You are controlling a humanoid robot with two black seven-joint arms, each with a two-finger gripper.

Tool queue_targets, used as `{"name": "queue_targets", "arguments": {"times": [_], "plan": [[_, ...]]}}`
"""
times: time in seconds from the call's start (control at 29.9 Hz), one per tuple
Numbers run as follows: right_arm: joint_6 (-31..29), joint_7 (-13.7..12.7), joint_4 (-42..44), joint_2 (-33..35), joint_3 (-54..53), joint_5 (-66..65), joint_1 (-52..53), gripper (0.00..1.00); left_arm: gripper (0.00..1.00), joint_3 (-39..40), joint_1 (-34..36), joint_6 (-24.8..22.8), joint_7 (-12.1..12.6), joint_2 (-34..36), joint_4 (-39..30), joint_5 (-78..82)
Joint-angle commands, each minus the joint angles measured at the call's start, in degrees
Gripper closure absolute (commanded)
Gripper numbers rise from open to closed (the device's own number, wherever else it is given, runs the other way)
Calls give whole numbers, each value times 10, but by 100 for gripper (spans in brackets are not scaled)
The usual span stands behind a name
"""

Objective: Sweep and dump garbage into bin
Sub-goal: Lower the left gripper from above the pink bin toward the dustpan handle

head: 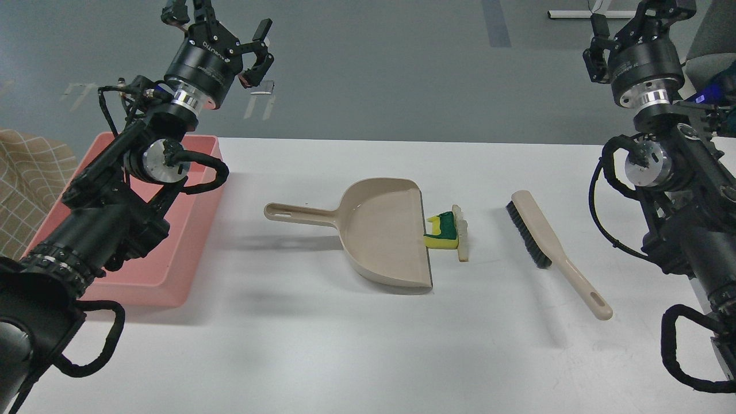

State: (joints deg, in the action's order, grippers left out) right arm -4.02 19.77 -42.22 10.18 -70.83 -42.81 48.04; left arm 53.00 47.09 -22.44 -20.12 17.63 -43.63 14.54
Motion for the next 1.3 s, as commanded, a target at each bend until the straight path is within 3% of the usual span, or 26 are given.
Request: {"name": "queue_targets", "arguments": {"times": [0.0,0.2,0.47,0.6,0.73,0.9,1.07,1.27], "plan": [[3,1,-1,0,-1,0,-4,0,2,-4,-10,7,0,3,-28,0],[5,1,-1,-1,-1,0,-7,0,2,-28,-34,39,0,15,-96,13],[4,1,-1,0,-2,0,-15,0,2,-51,-96,86,0,86,-250,113],[5,1,-9,4,-5,0,-29,0,2,-56,-142,118,-1,135,-340,185],[5,1,-14,14,-7,0,-42,0,2,-56,-210,185,3,179,-432,288],[5,1,-18,15,-7,0,-51,0,2,-56,-294,229,3,196,-507,398],[6,1,-17,15,-7,0,-53,0,2,-57,-370,260,10,178,-523,522],[6,1,-17,14,-7,0,-58,0,2,-108,-402,319,54,144,-513,630]]}}
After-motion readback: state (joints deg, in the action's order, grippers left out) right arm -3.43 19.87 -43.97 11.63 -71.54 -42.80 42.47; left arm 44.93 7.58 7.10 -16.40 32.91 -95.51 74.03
